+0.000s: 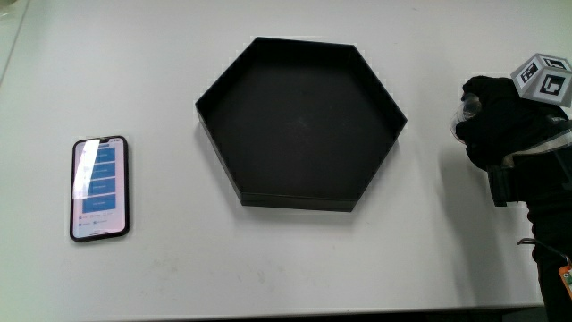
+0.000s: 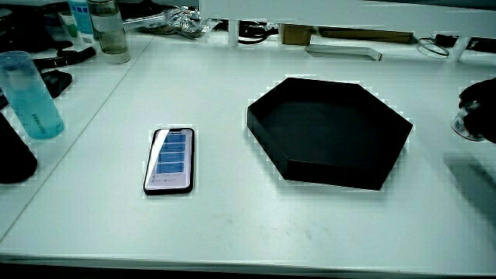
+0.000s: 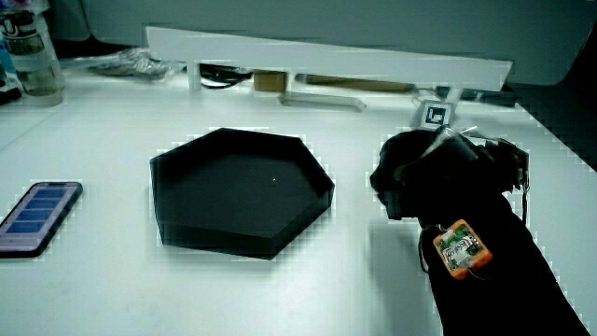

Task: Place paper clip on desk

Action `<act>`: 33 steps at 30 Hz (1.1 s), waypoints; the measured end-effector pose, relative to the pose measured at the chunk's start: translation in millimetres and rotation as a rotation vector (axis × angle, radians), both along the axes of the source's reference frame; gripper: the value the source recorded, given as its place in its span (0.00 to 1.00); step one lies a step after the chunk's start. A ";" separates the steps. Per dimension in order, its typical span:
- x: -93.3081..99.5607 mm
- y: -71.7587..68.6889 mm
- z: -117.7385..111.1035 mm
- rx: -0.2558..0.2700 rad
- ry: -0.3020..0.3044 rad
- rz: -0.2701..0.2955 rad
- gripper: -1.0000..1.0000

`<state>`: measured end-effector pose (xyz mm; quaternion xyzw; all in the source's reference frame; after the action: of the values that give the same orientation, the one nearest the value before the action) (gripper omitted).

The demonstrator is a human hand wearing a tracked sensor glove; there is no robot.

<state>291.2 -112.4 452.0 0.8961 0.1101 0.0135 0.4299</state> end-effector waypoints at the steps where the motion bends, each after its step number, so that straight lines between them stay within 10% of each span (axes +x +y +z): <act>1: 1.3 0.8 1.4 -0.003 -0.009 0.003 0.50; 33: -4.2 20.7 46.1 -0.059 -0.019 0.017 0.50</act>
<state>287.0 -91.7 498.0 0.8820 0.1138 0.0225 0.4568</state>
